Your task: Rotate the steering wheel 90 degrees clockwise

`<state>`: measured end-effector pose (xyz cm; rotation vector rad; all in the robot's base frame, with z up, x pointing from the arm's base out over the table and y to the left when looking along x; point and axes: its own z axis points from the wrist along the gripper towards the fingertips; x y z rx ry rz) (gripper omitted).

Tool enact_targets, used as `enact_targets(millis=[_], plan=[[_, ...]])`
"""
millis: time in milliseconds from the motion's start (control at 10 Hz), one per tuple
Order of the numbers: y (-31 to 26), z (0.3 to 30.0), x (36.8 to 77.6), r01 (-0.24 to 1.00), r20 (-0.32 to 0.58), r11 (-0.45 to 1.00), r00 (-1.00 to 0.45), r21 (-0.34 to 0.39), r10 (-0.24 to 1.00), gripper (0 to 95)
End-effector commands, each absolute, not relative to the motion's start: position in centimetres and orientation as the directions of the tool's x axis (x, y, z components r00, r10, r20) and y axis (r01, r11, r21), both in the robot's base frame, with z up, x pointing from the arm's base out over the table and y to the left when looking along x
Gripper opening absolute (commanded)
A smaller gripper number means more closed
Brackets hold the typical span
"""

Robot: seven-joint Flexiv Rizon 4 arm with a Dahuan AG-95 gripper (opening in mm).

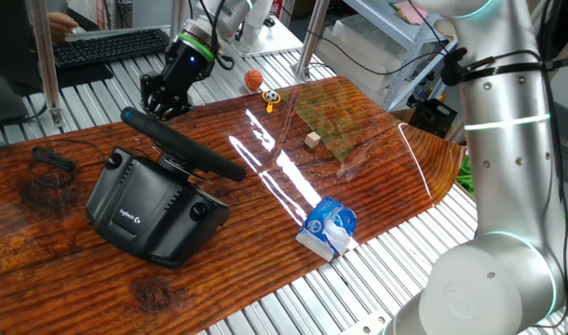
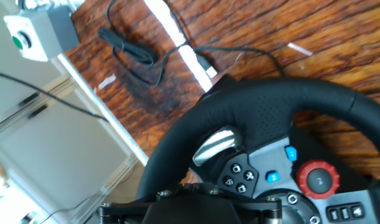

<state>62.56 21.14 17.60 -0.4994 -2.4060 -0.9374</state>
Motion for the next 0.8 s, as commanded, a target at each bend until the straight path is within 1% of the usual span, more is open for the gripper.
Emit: enact_targets(millis=[100, 300, 600, 700, 800], plan=[[22.0, 18.2, 62.4, 0.529, 0.603, 0.664, -0.784, 0.528, 0.145, 0.0], [22.8, 18.6, 62.8, 0.532, 0.599, 0.669, -0.785, 0.519, 0.159, 0.0], [22.8, 18.2, 63.9, 0.486, 0.543, 0.727, -0.819, 0.486, 0.184, 0.0], [22.7, 18.1, 64.2, 0.453, 0.512, 0.772, -0.837, 0.446, 0.195, 0.0], [22.5, 17.8, 64.7, 0.453, 0.489, 0.785, -0.843, 0.423, 0.223, 0.0]])
